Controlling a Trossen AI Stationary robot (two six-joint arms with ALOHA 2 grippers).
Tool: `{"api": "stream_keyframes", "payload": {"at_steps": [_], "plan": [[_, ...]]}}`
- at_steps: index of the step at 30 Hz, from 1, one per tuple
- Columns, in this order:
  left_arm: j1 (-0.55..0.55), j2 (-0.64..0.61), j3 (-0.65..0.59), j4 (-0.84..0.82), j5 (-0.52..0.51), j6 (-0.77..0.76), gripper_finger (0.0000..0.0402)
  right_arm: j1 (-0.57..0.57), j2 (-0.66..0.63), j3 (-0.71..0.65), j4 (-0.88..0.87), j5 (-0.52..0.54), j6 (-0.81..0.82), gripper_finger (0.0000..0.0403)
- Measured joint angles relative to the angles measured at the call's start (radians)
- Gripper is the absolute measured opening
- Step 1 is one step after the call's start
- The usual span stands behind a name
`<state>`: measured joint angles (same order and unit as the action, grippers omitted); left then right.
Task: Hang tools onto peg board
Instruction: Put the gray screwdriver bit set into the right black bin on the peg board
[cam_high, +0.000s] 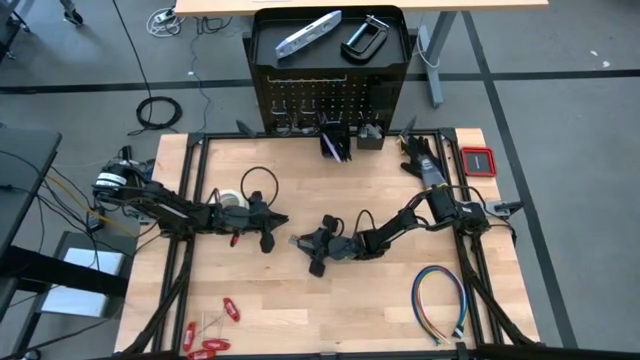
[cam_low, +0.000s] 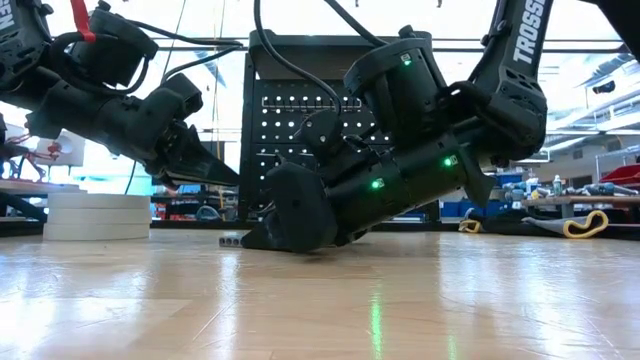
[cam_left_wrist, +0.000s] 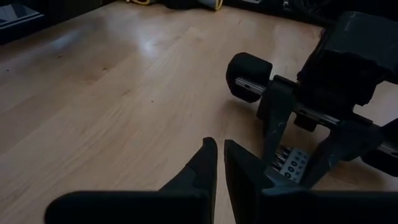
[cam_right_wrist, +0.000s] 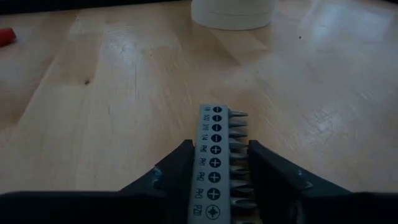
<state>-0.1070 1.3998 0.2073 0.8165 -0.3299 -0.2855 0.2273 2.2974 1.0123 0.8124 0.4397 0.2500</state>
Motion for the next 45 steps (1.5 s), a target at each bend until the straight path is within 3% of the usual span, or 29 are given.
{"api": "stream_keyframes", "payload": {"at_steps": [7, 11, 17, 27, 35, 40, 45], "plan": [[0.0, 0.0, 0.0, -0.001, 0.0, 0.0, 0.0035, -0.009, -0.032, -0.003, -0.01, -0.004, -0.009, 0.0135], [0.0, 0.0, 0.0, -0.046, 0.008, 0.036, 0.0035, -0.02, -0.116, -0.012, -0.108, 0.0, -0.058, 0.0142], [0.0, 0.0, -0.001, -0.226, -0.018, 0.04, 0.0035, -0.063, -0.341, -0.006, -0.456, 0.09, -0.043, 0.0133], [0.0, 0.0, -0.001, -0.165, -0.043, 0.019, 0.0035, -0.218, -0.732, -0.007, -0.948, 0.298, 0.117, 0.0136], [0.0, 0.0, -0.001, -0.154, -0.043, 0.019, 0.0035, -0.471, -0.953, -0.006, -1.206, 0.266, 0.294, 0.014], [0.0, 0.0, -0.001, -0.155, -0.044, 0.019, 0.0035, -0.588, -0.95, -0.006, -1.198, 0.143, 0.285, 0.0138], [0.0, 0.0, -0.001, -0.155, -0.043, 0.019, 0.0035, -0.662, -0.891, -0.006, -1.195, 0.123, 0.298, 0.0143]]}}
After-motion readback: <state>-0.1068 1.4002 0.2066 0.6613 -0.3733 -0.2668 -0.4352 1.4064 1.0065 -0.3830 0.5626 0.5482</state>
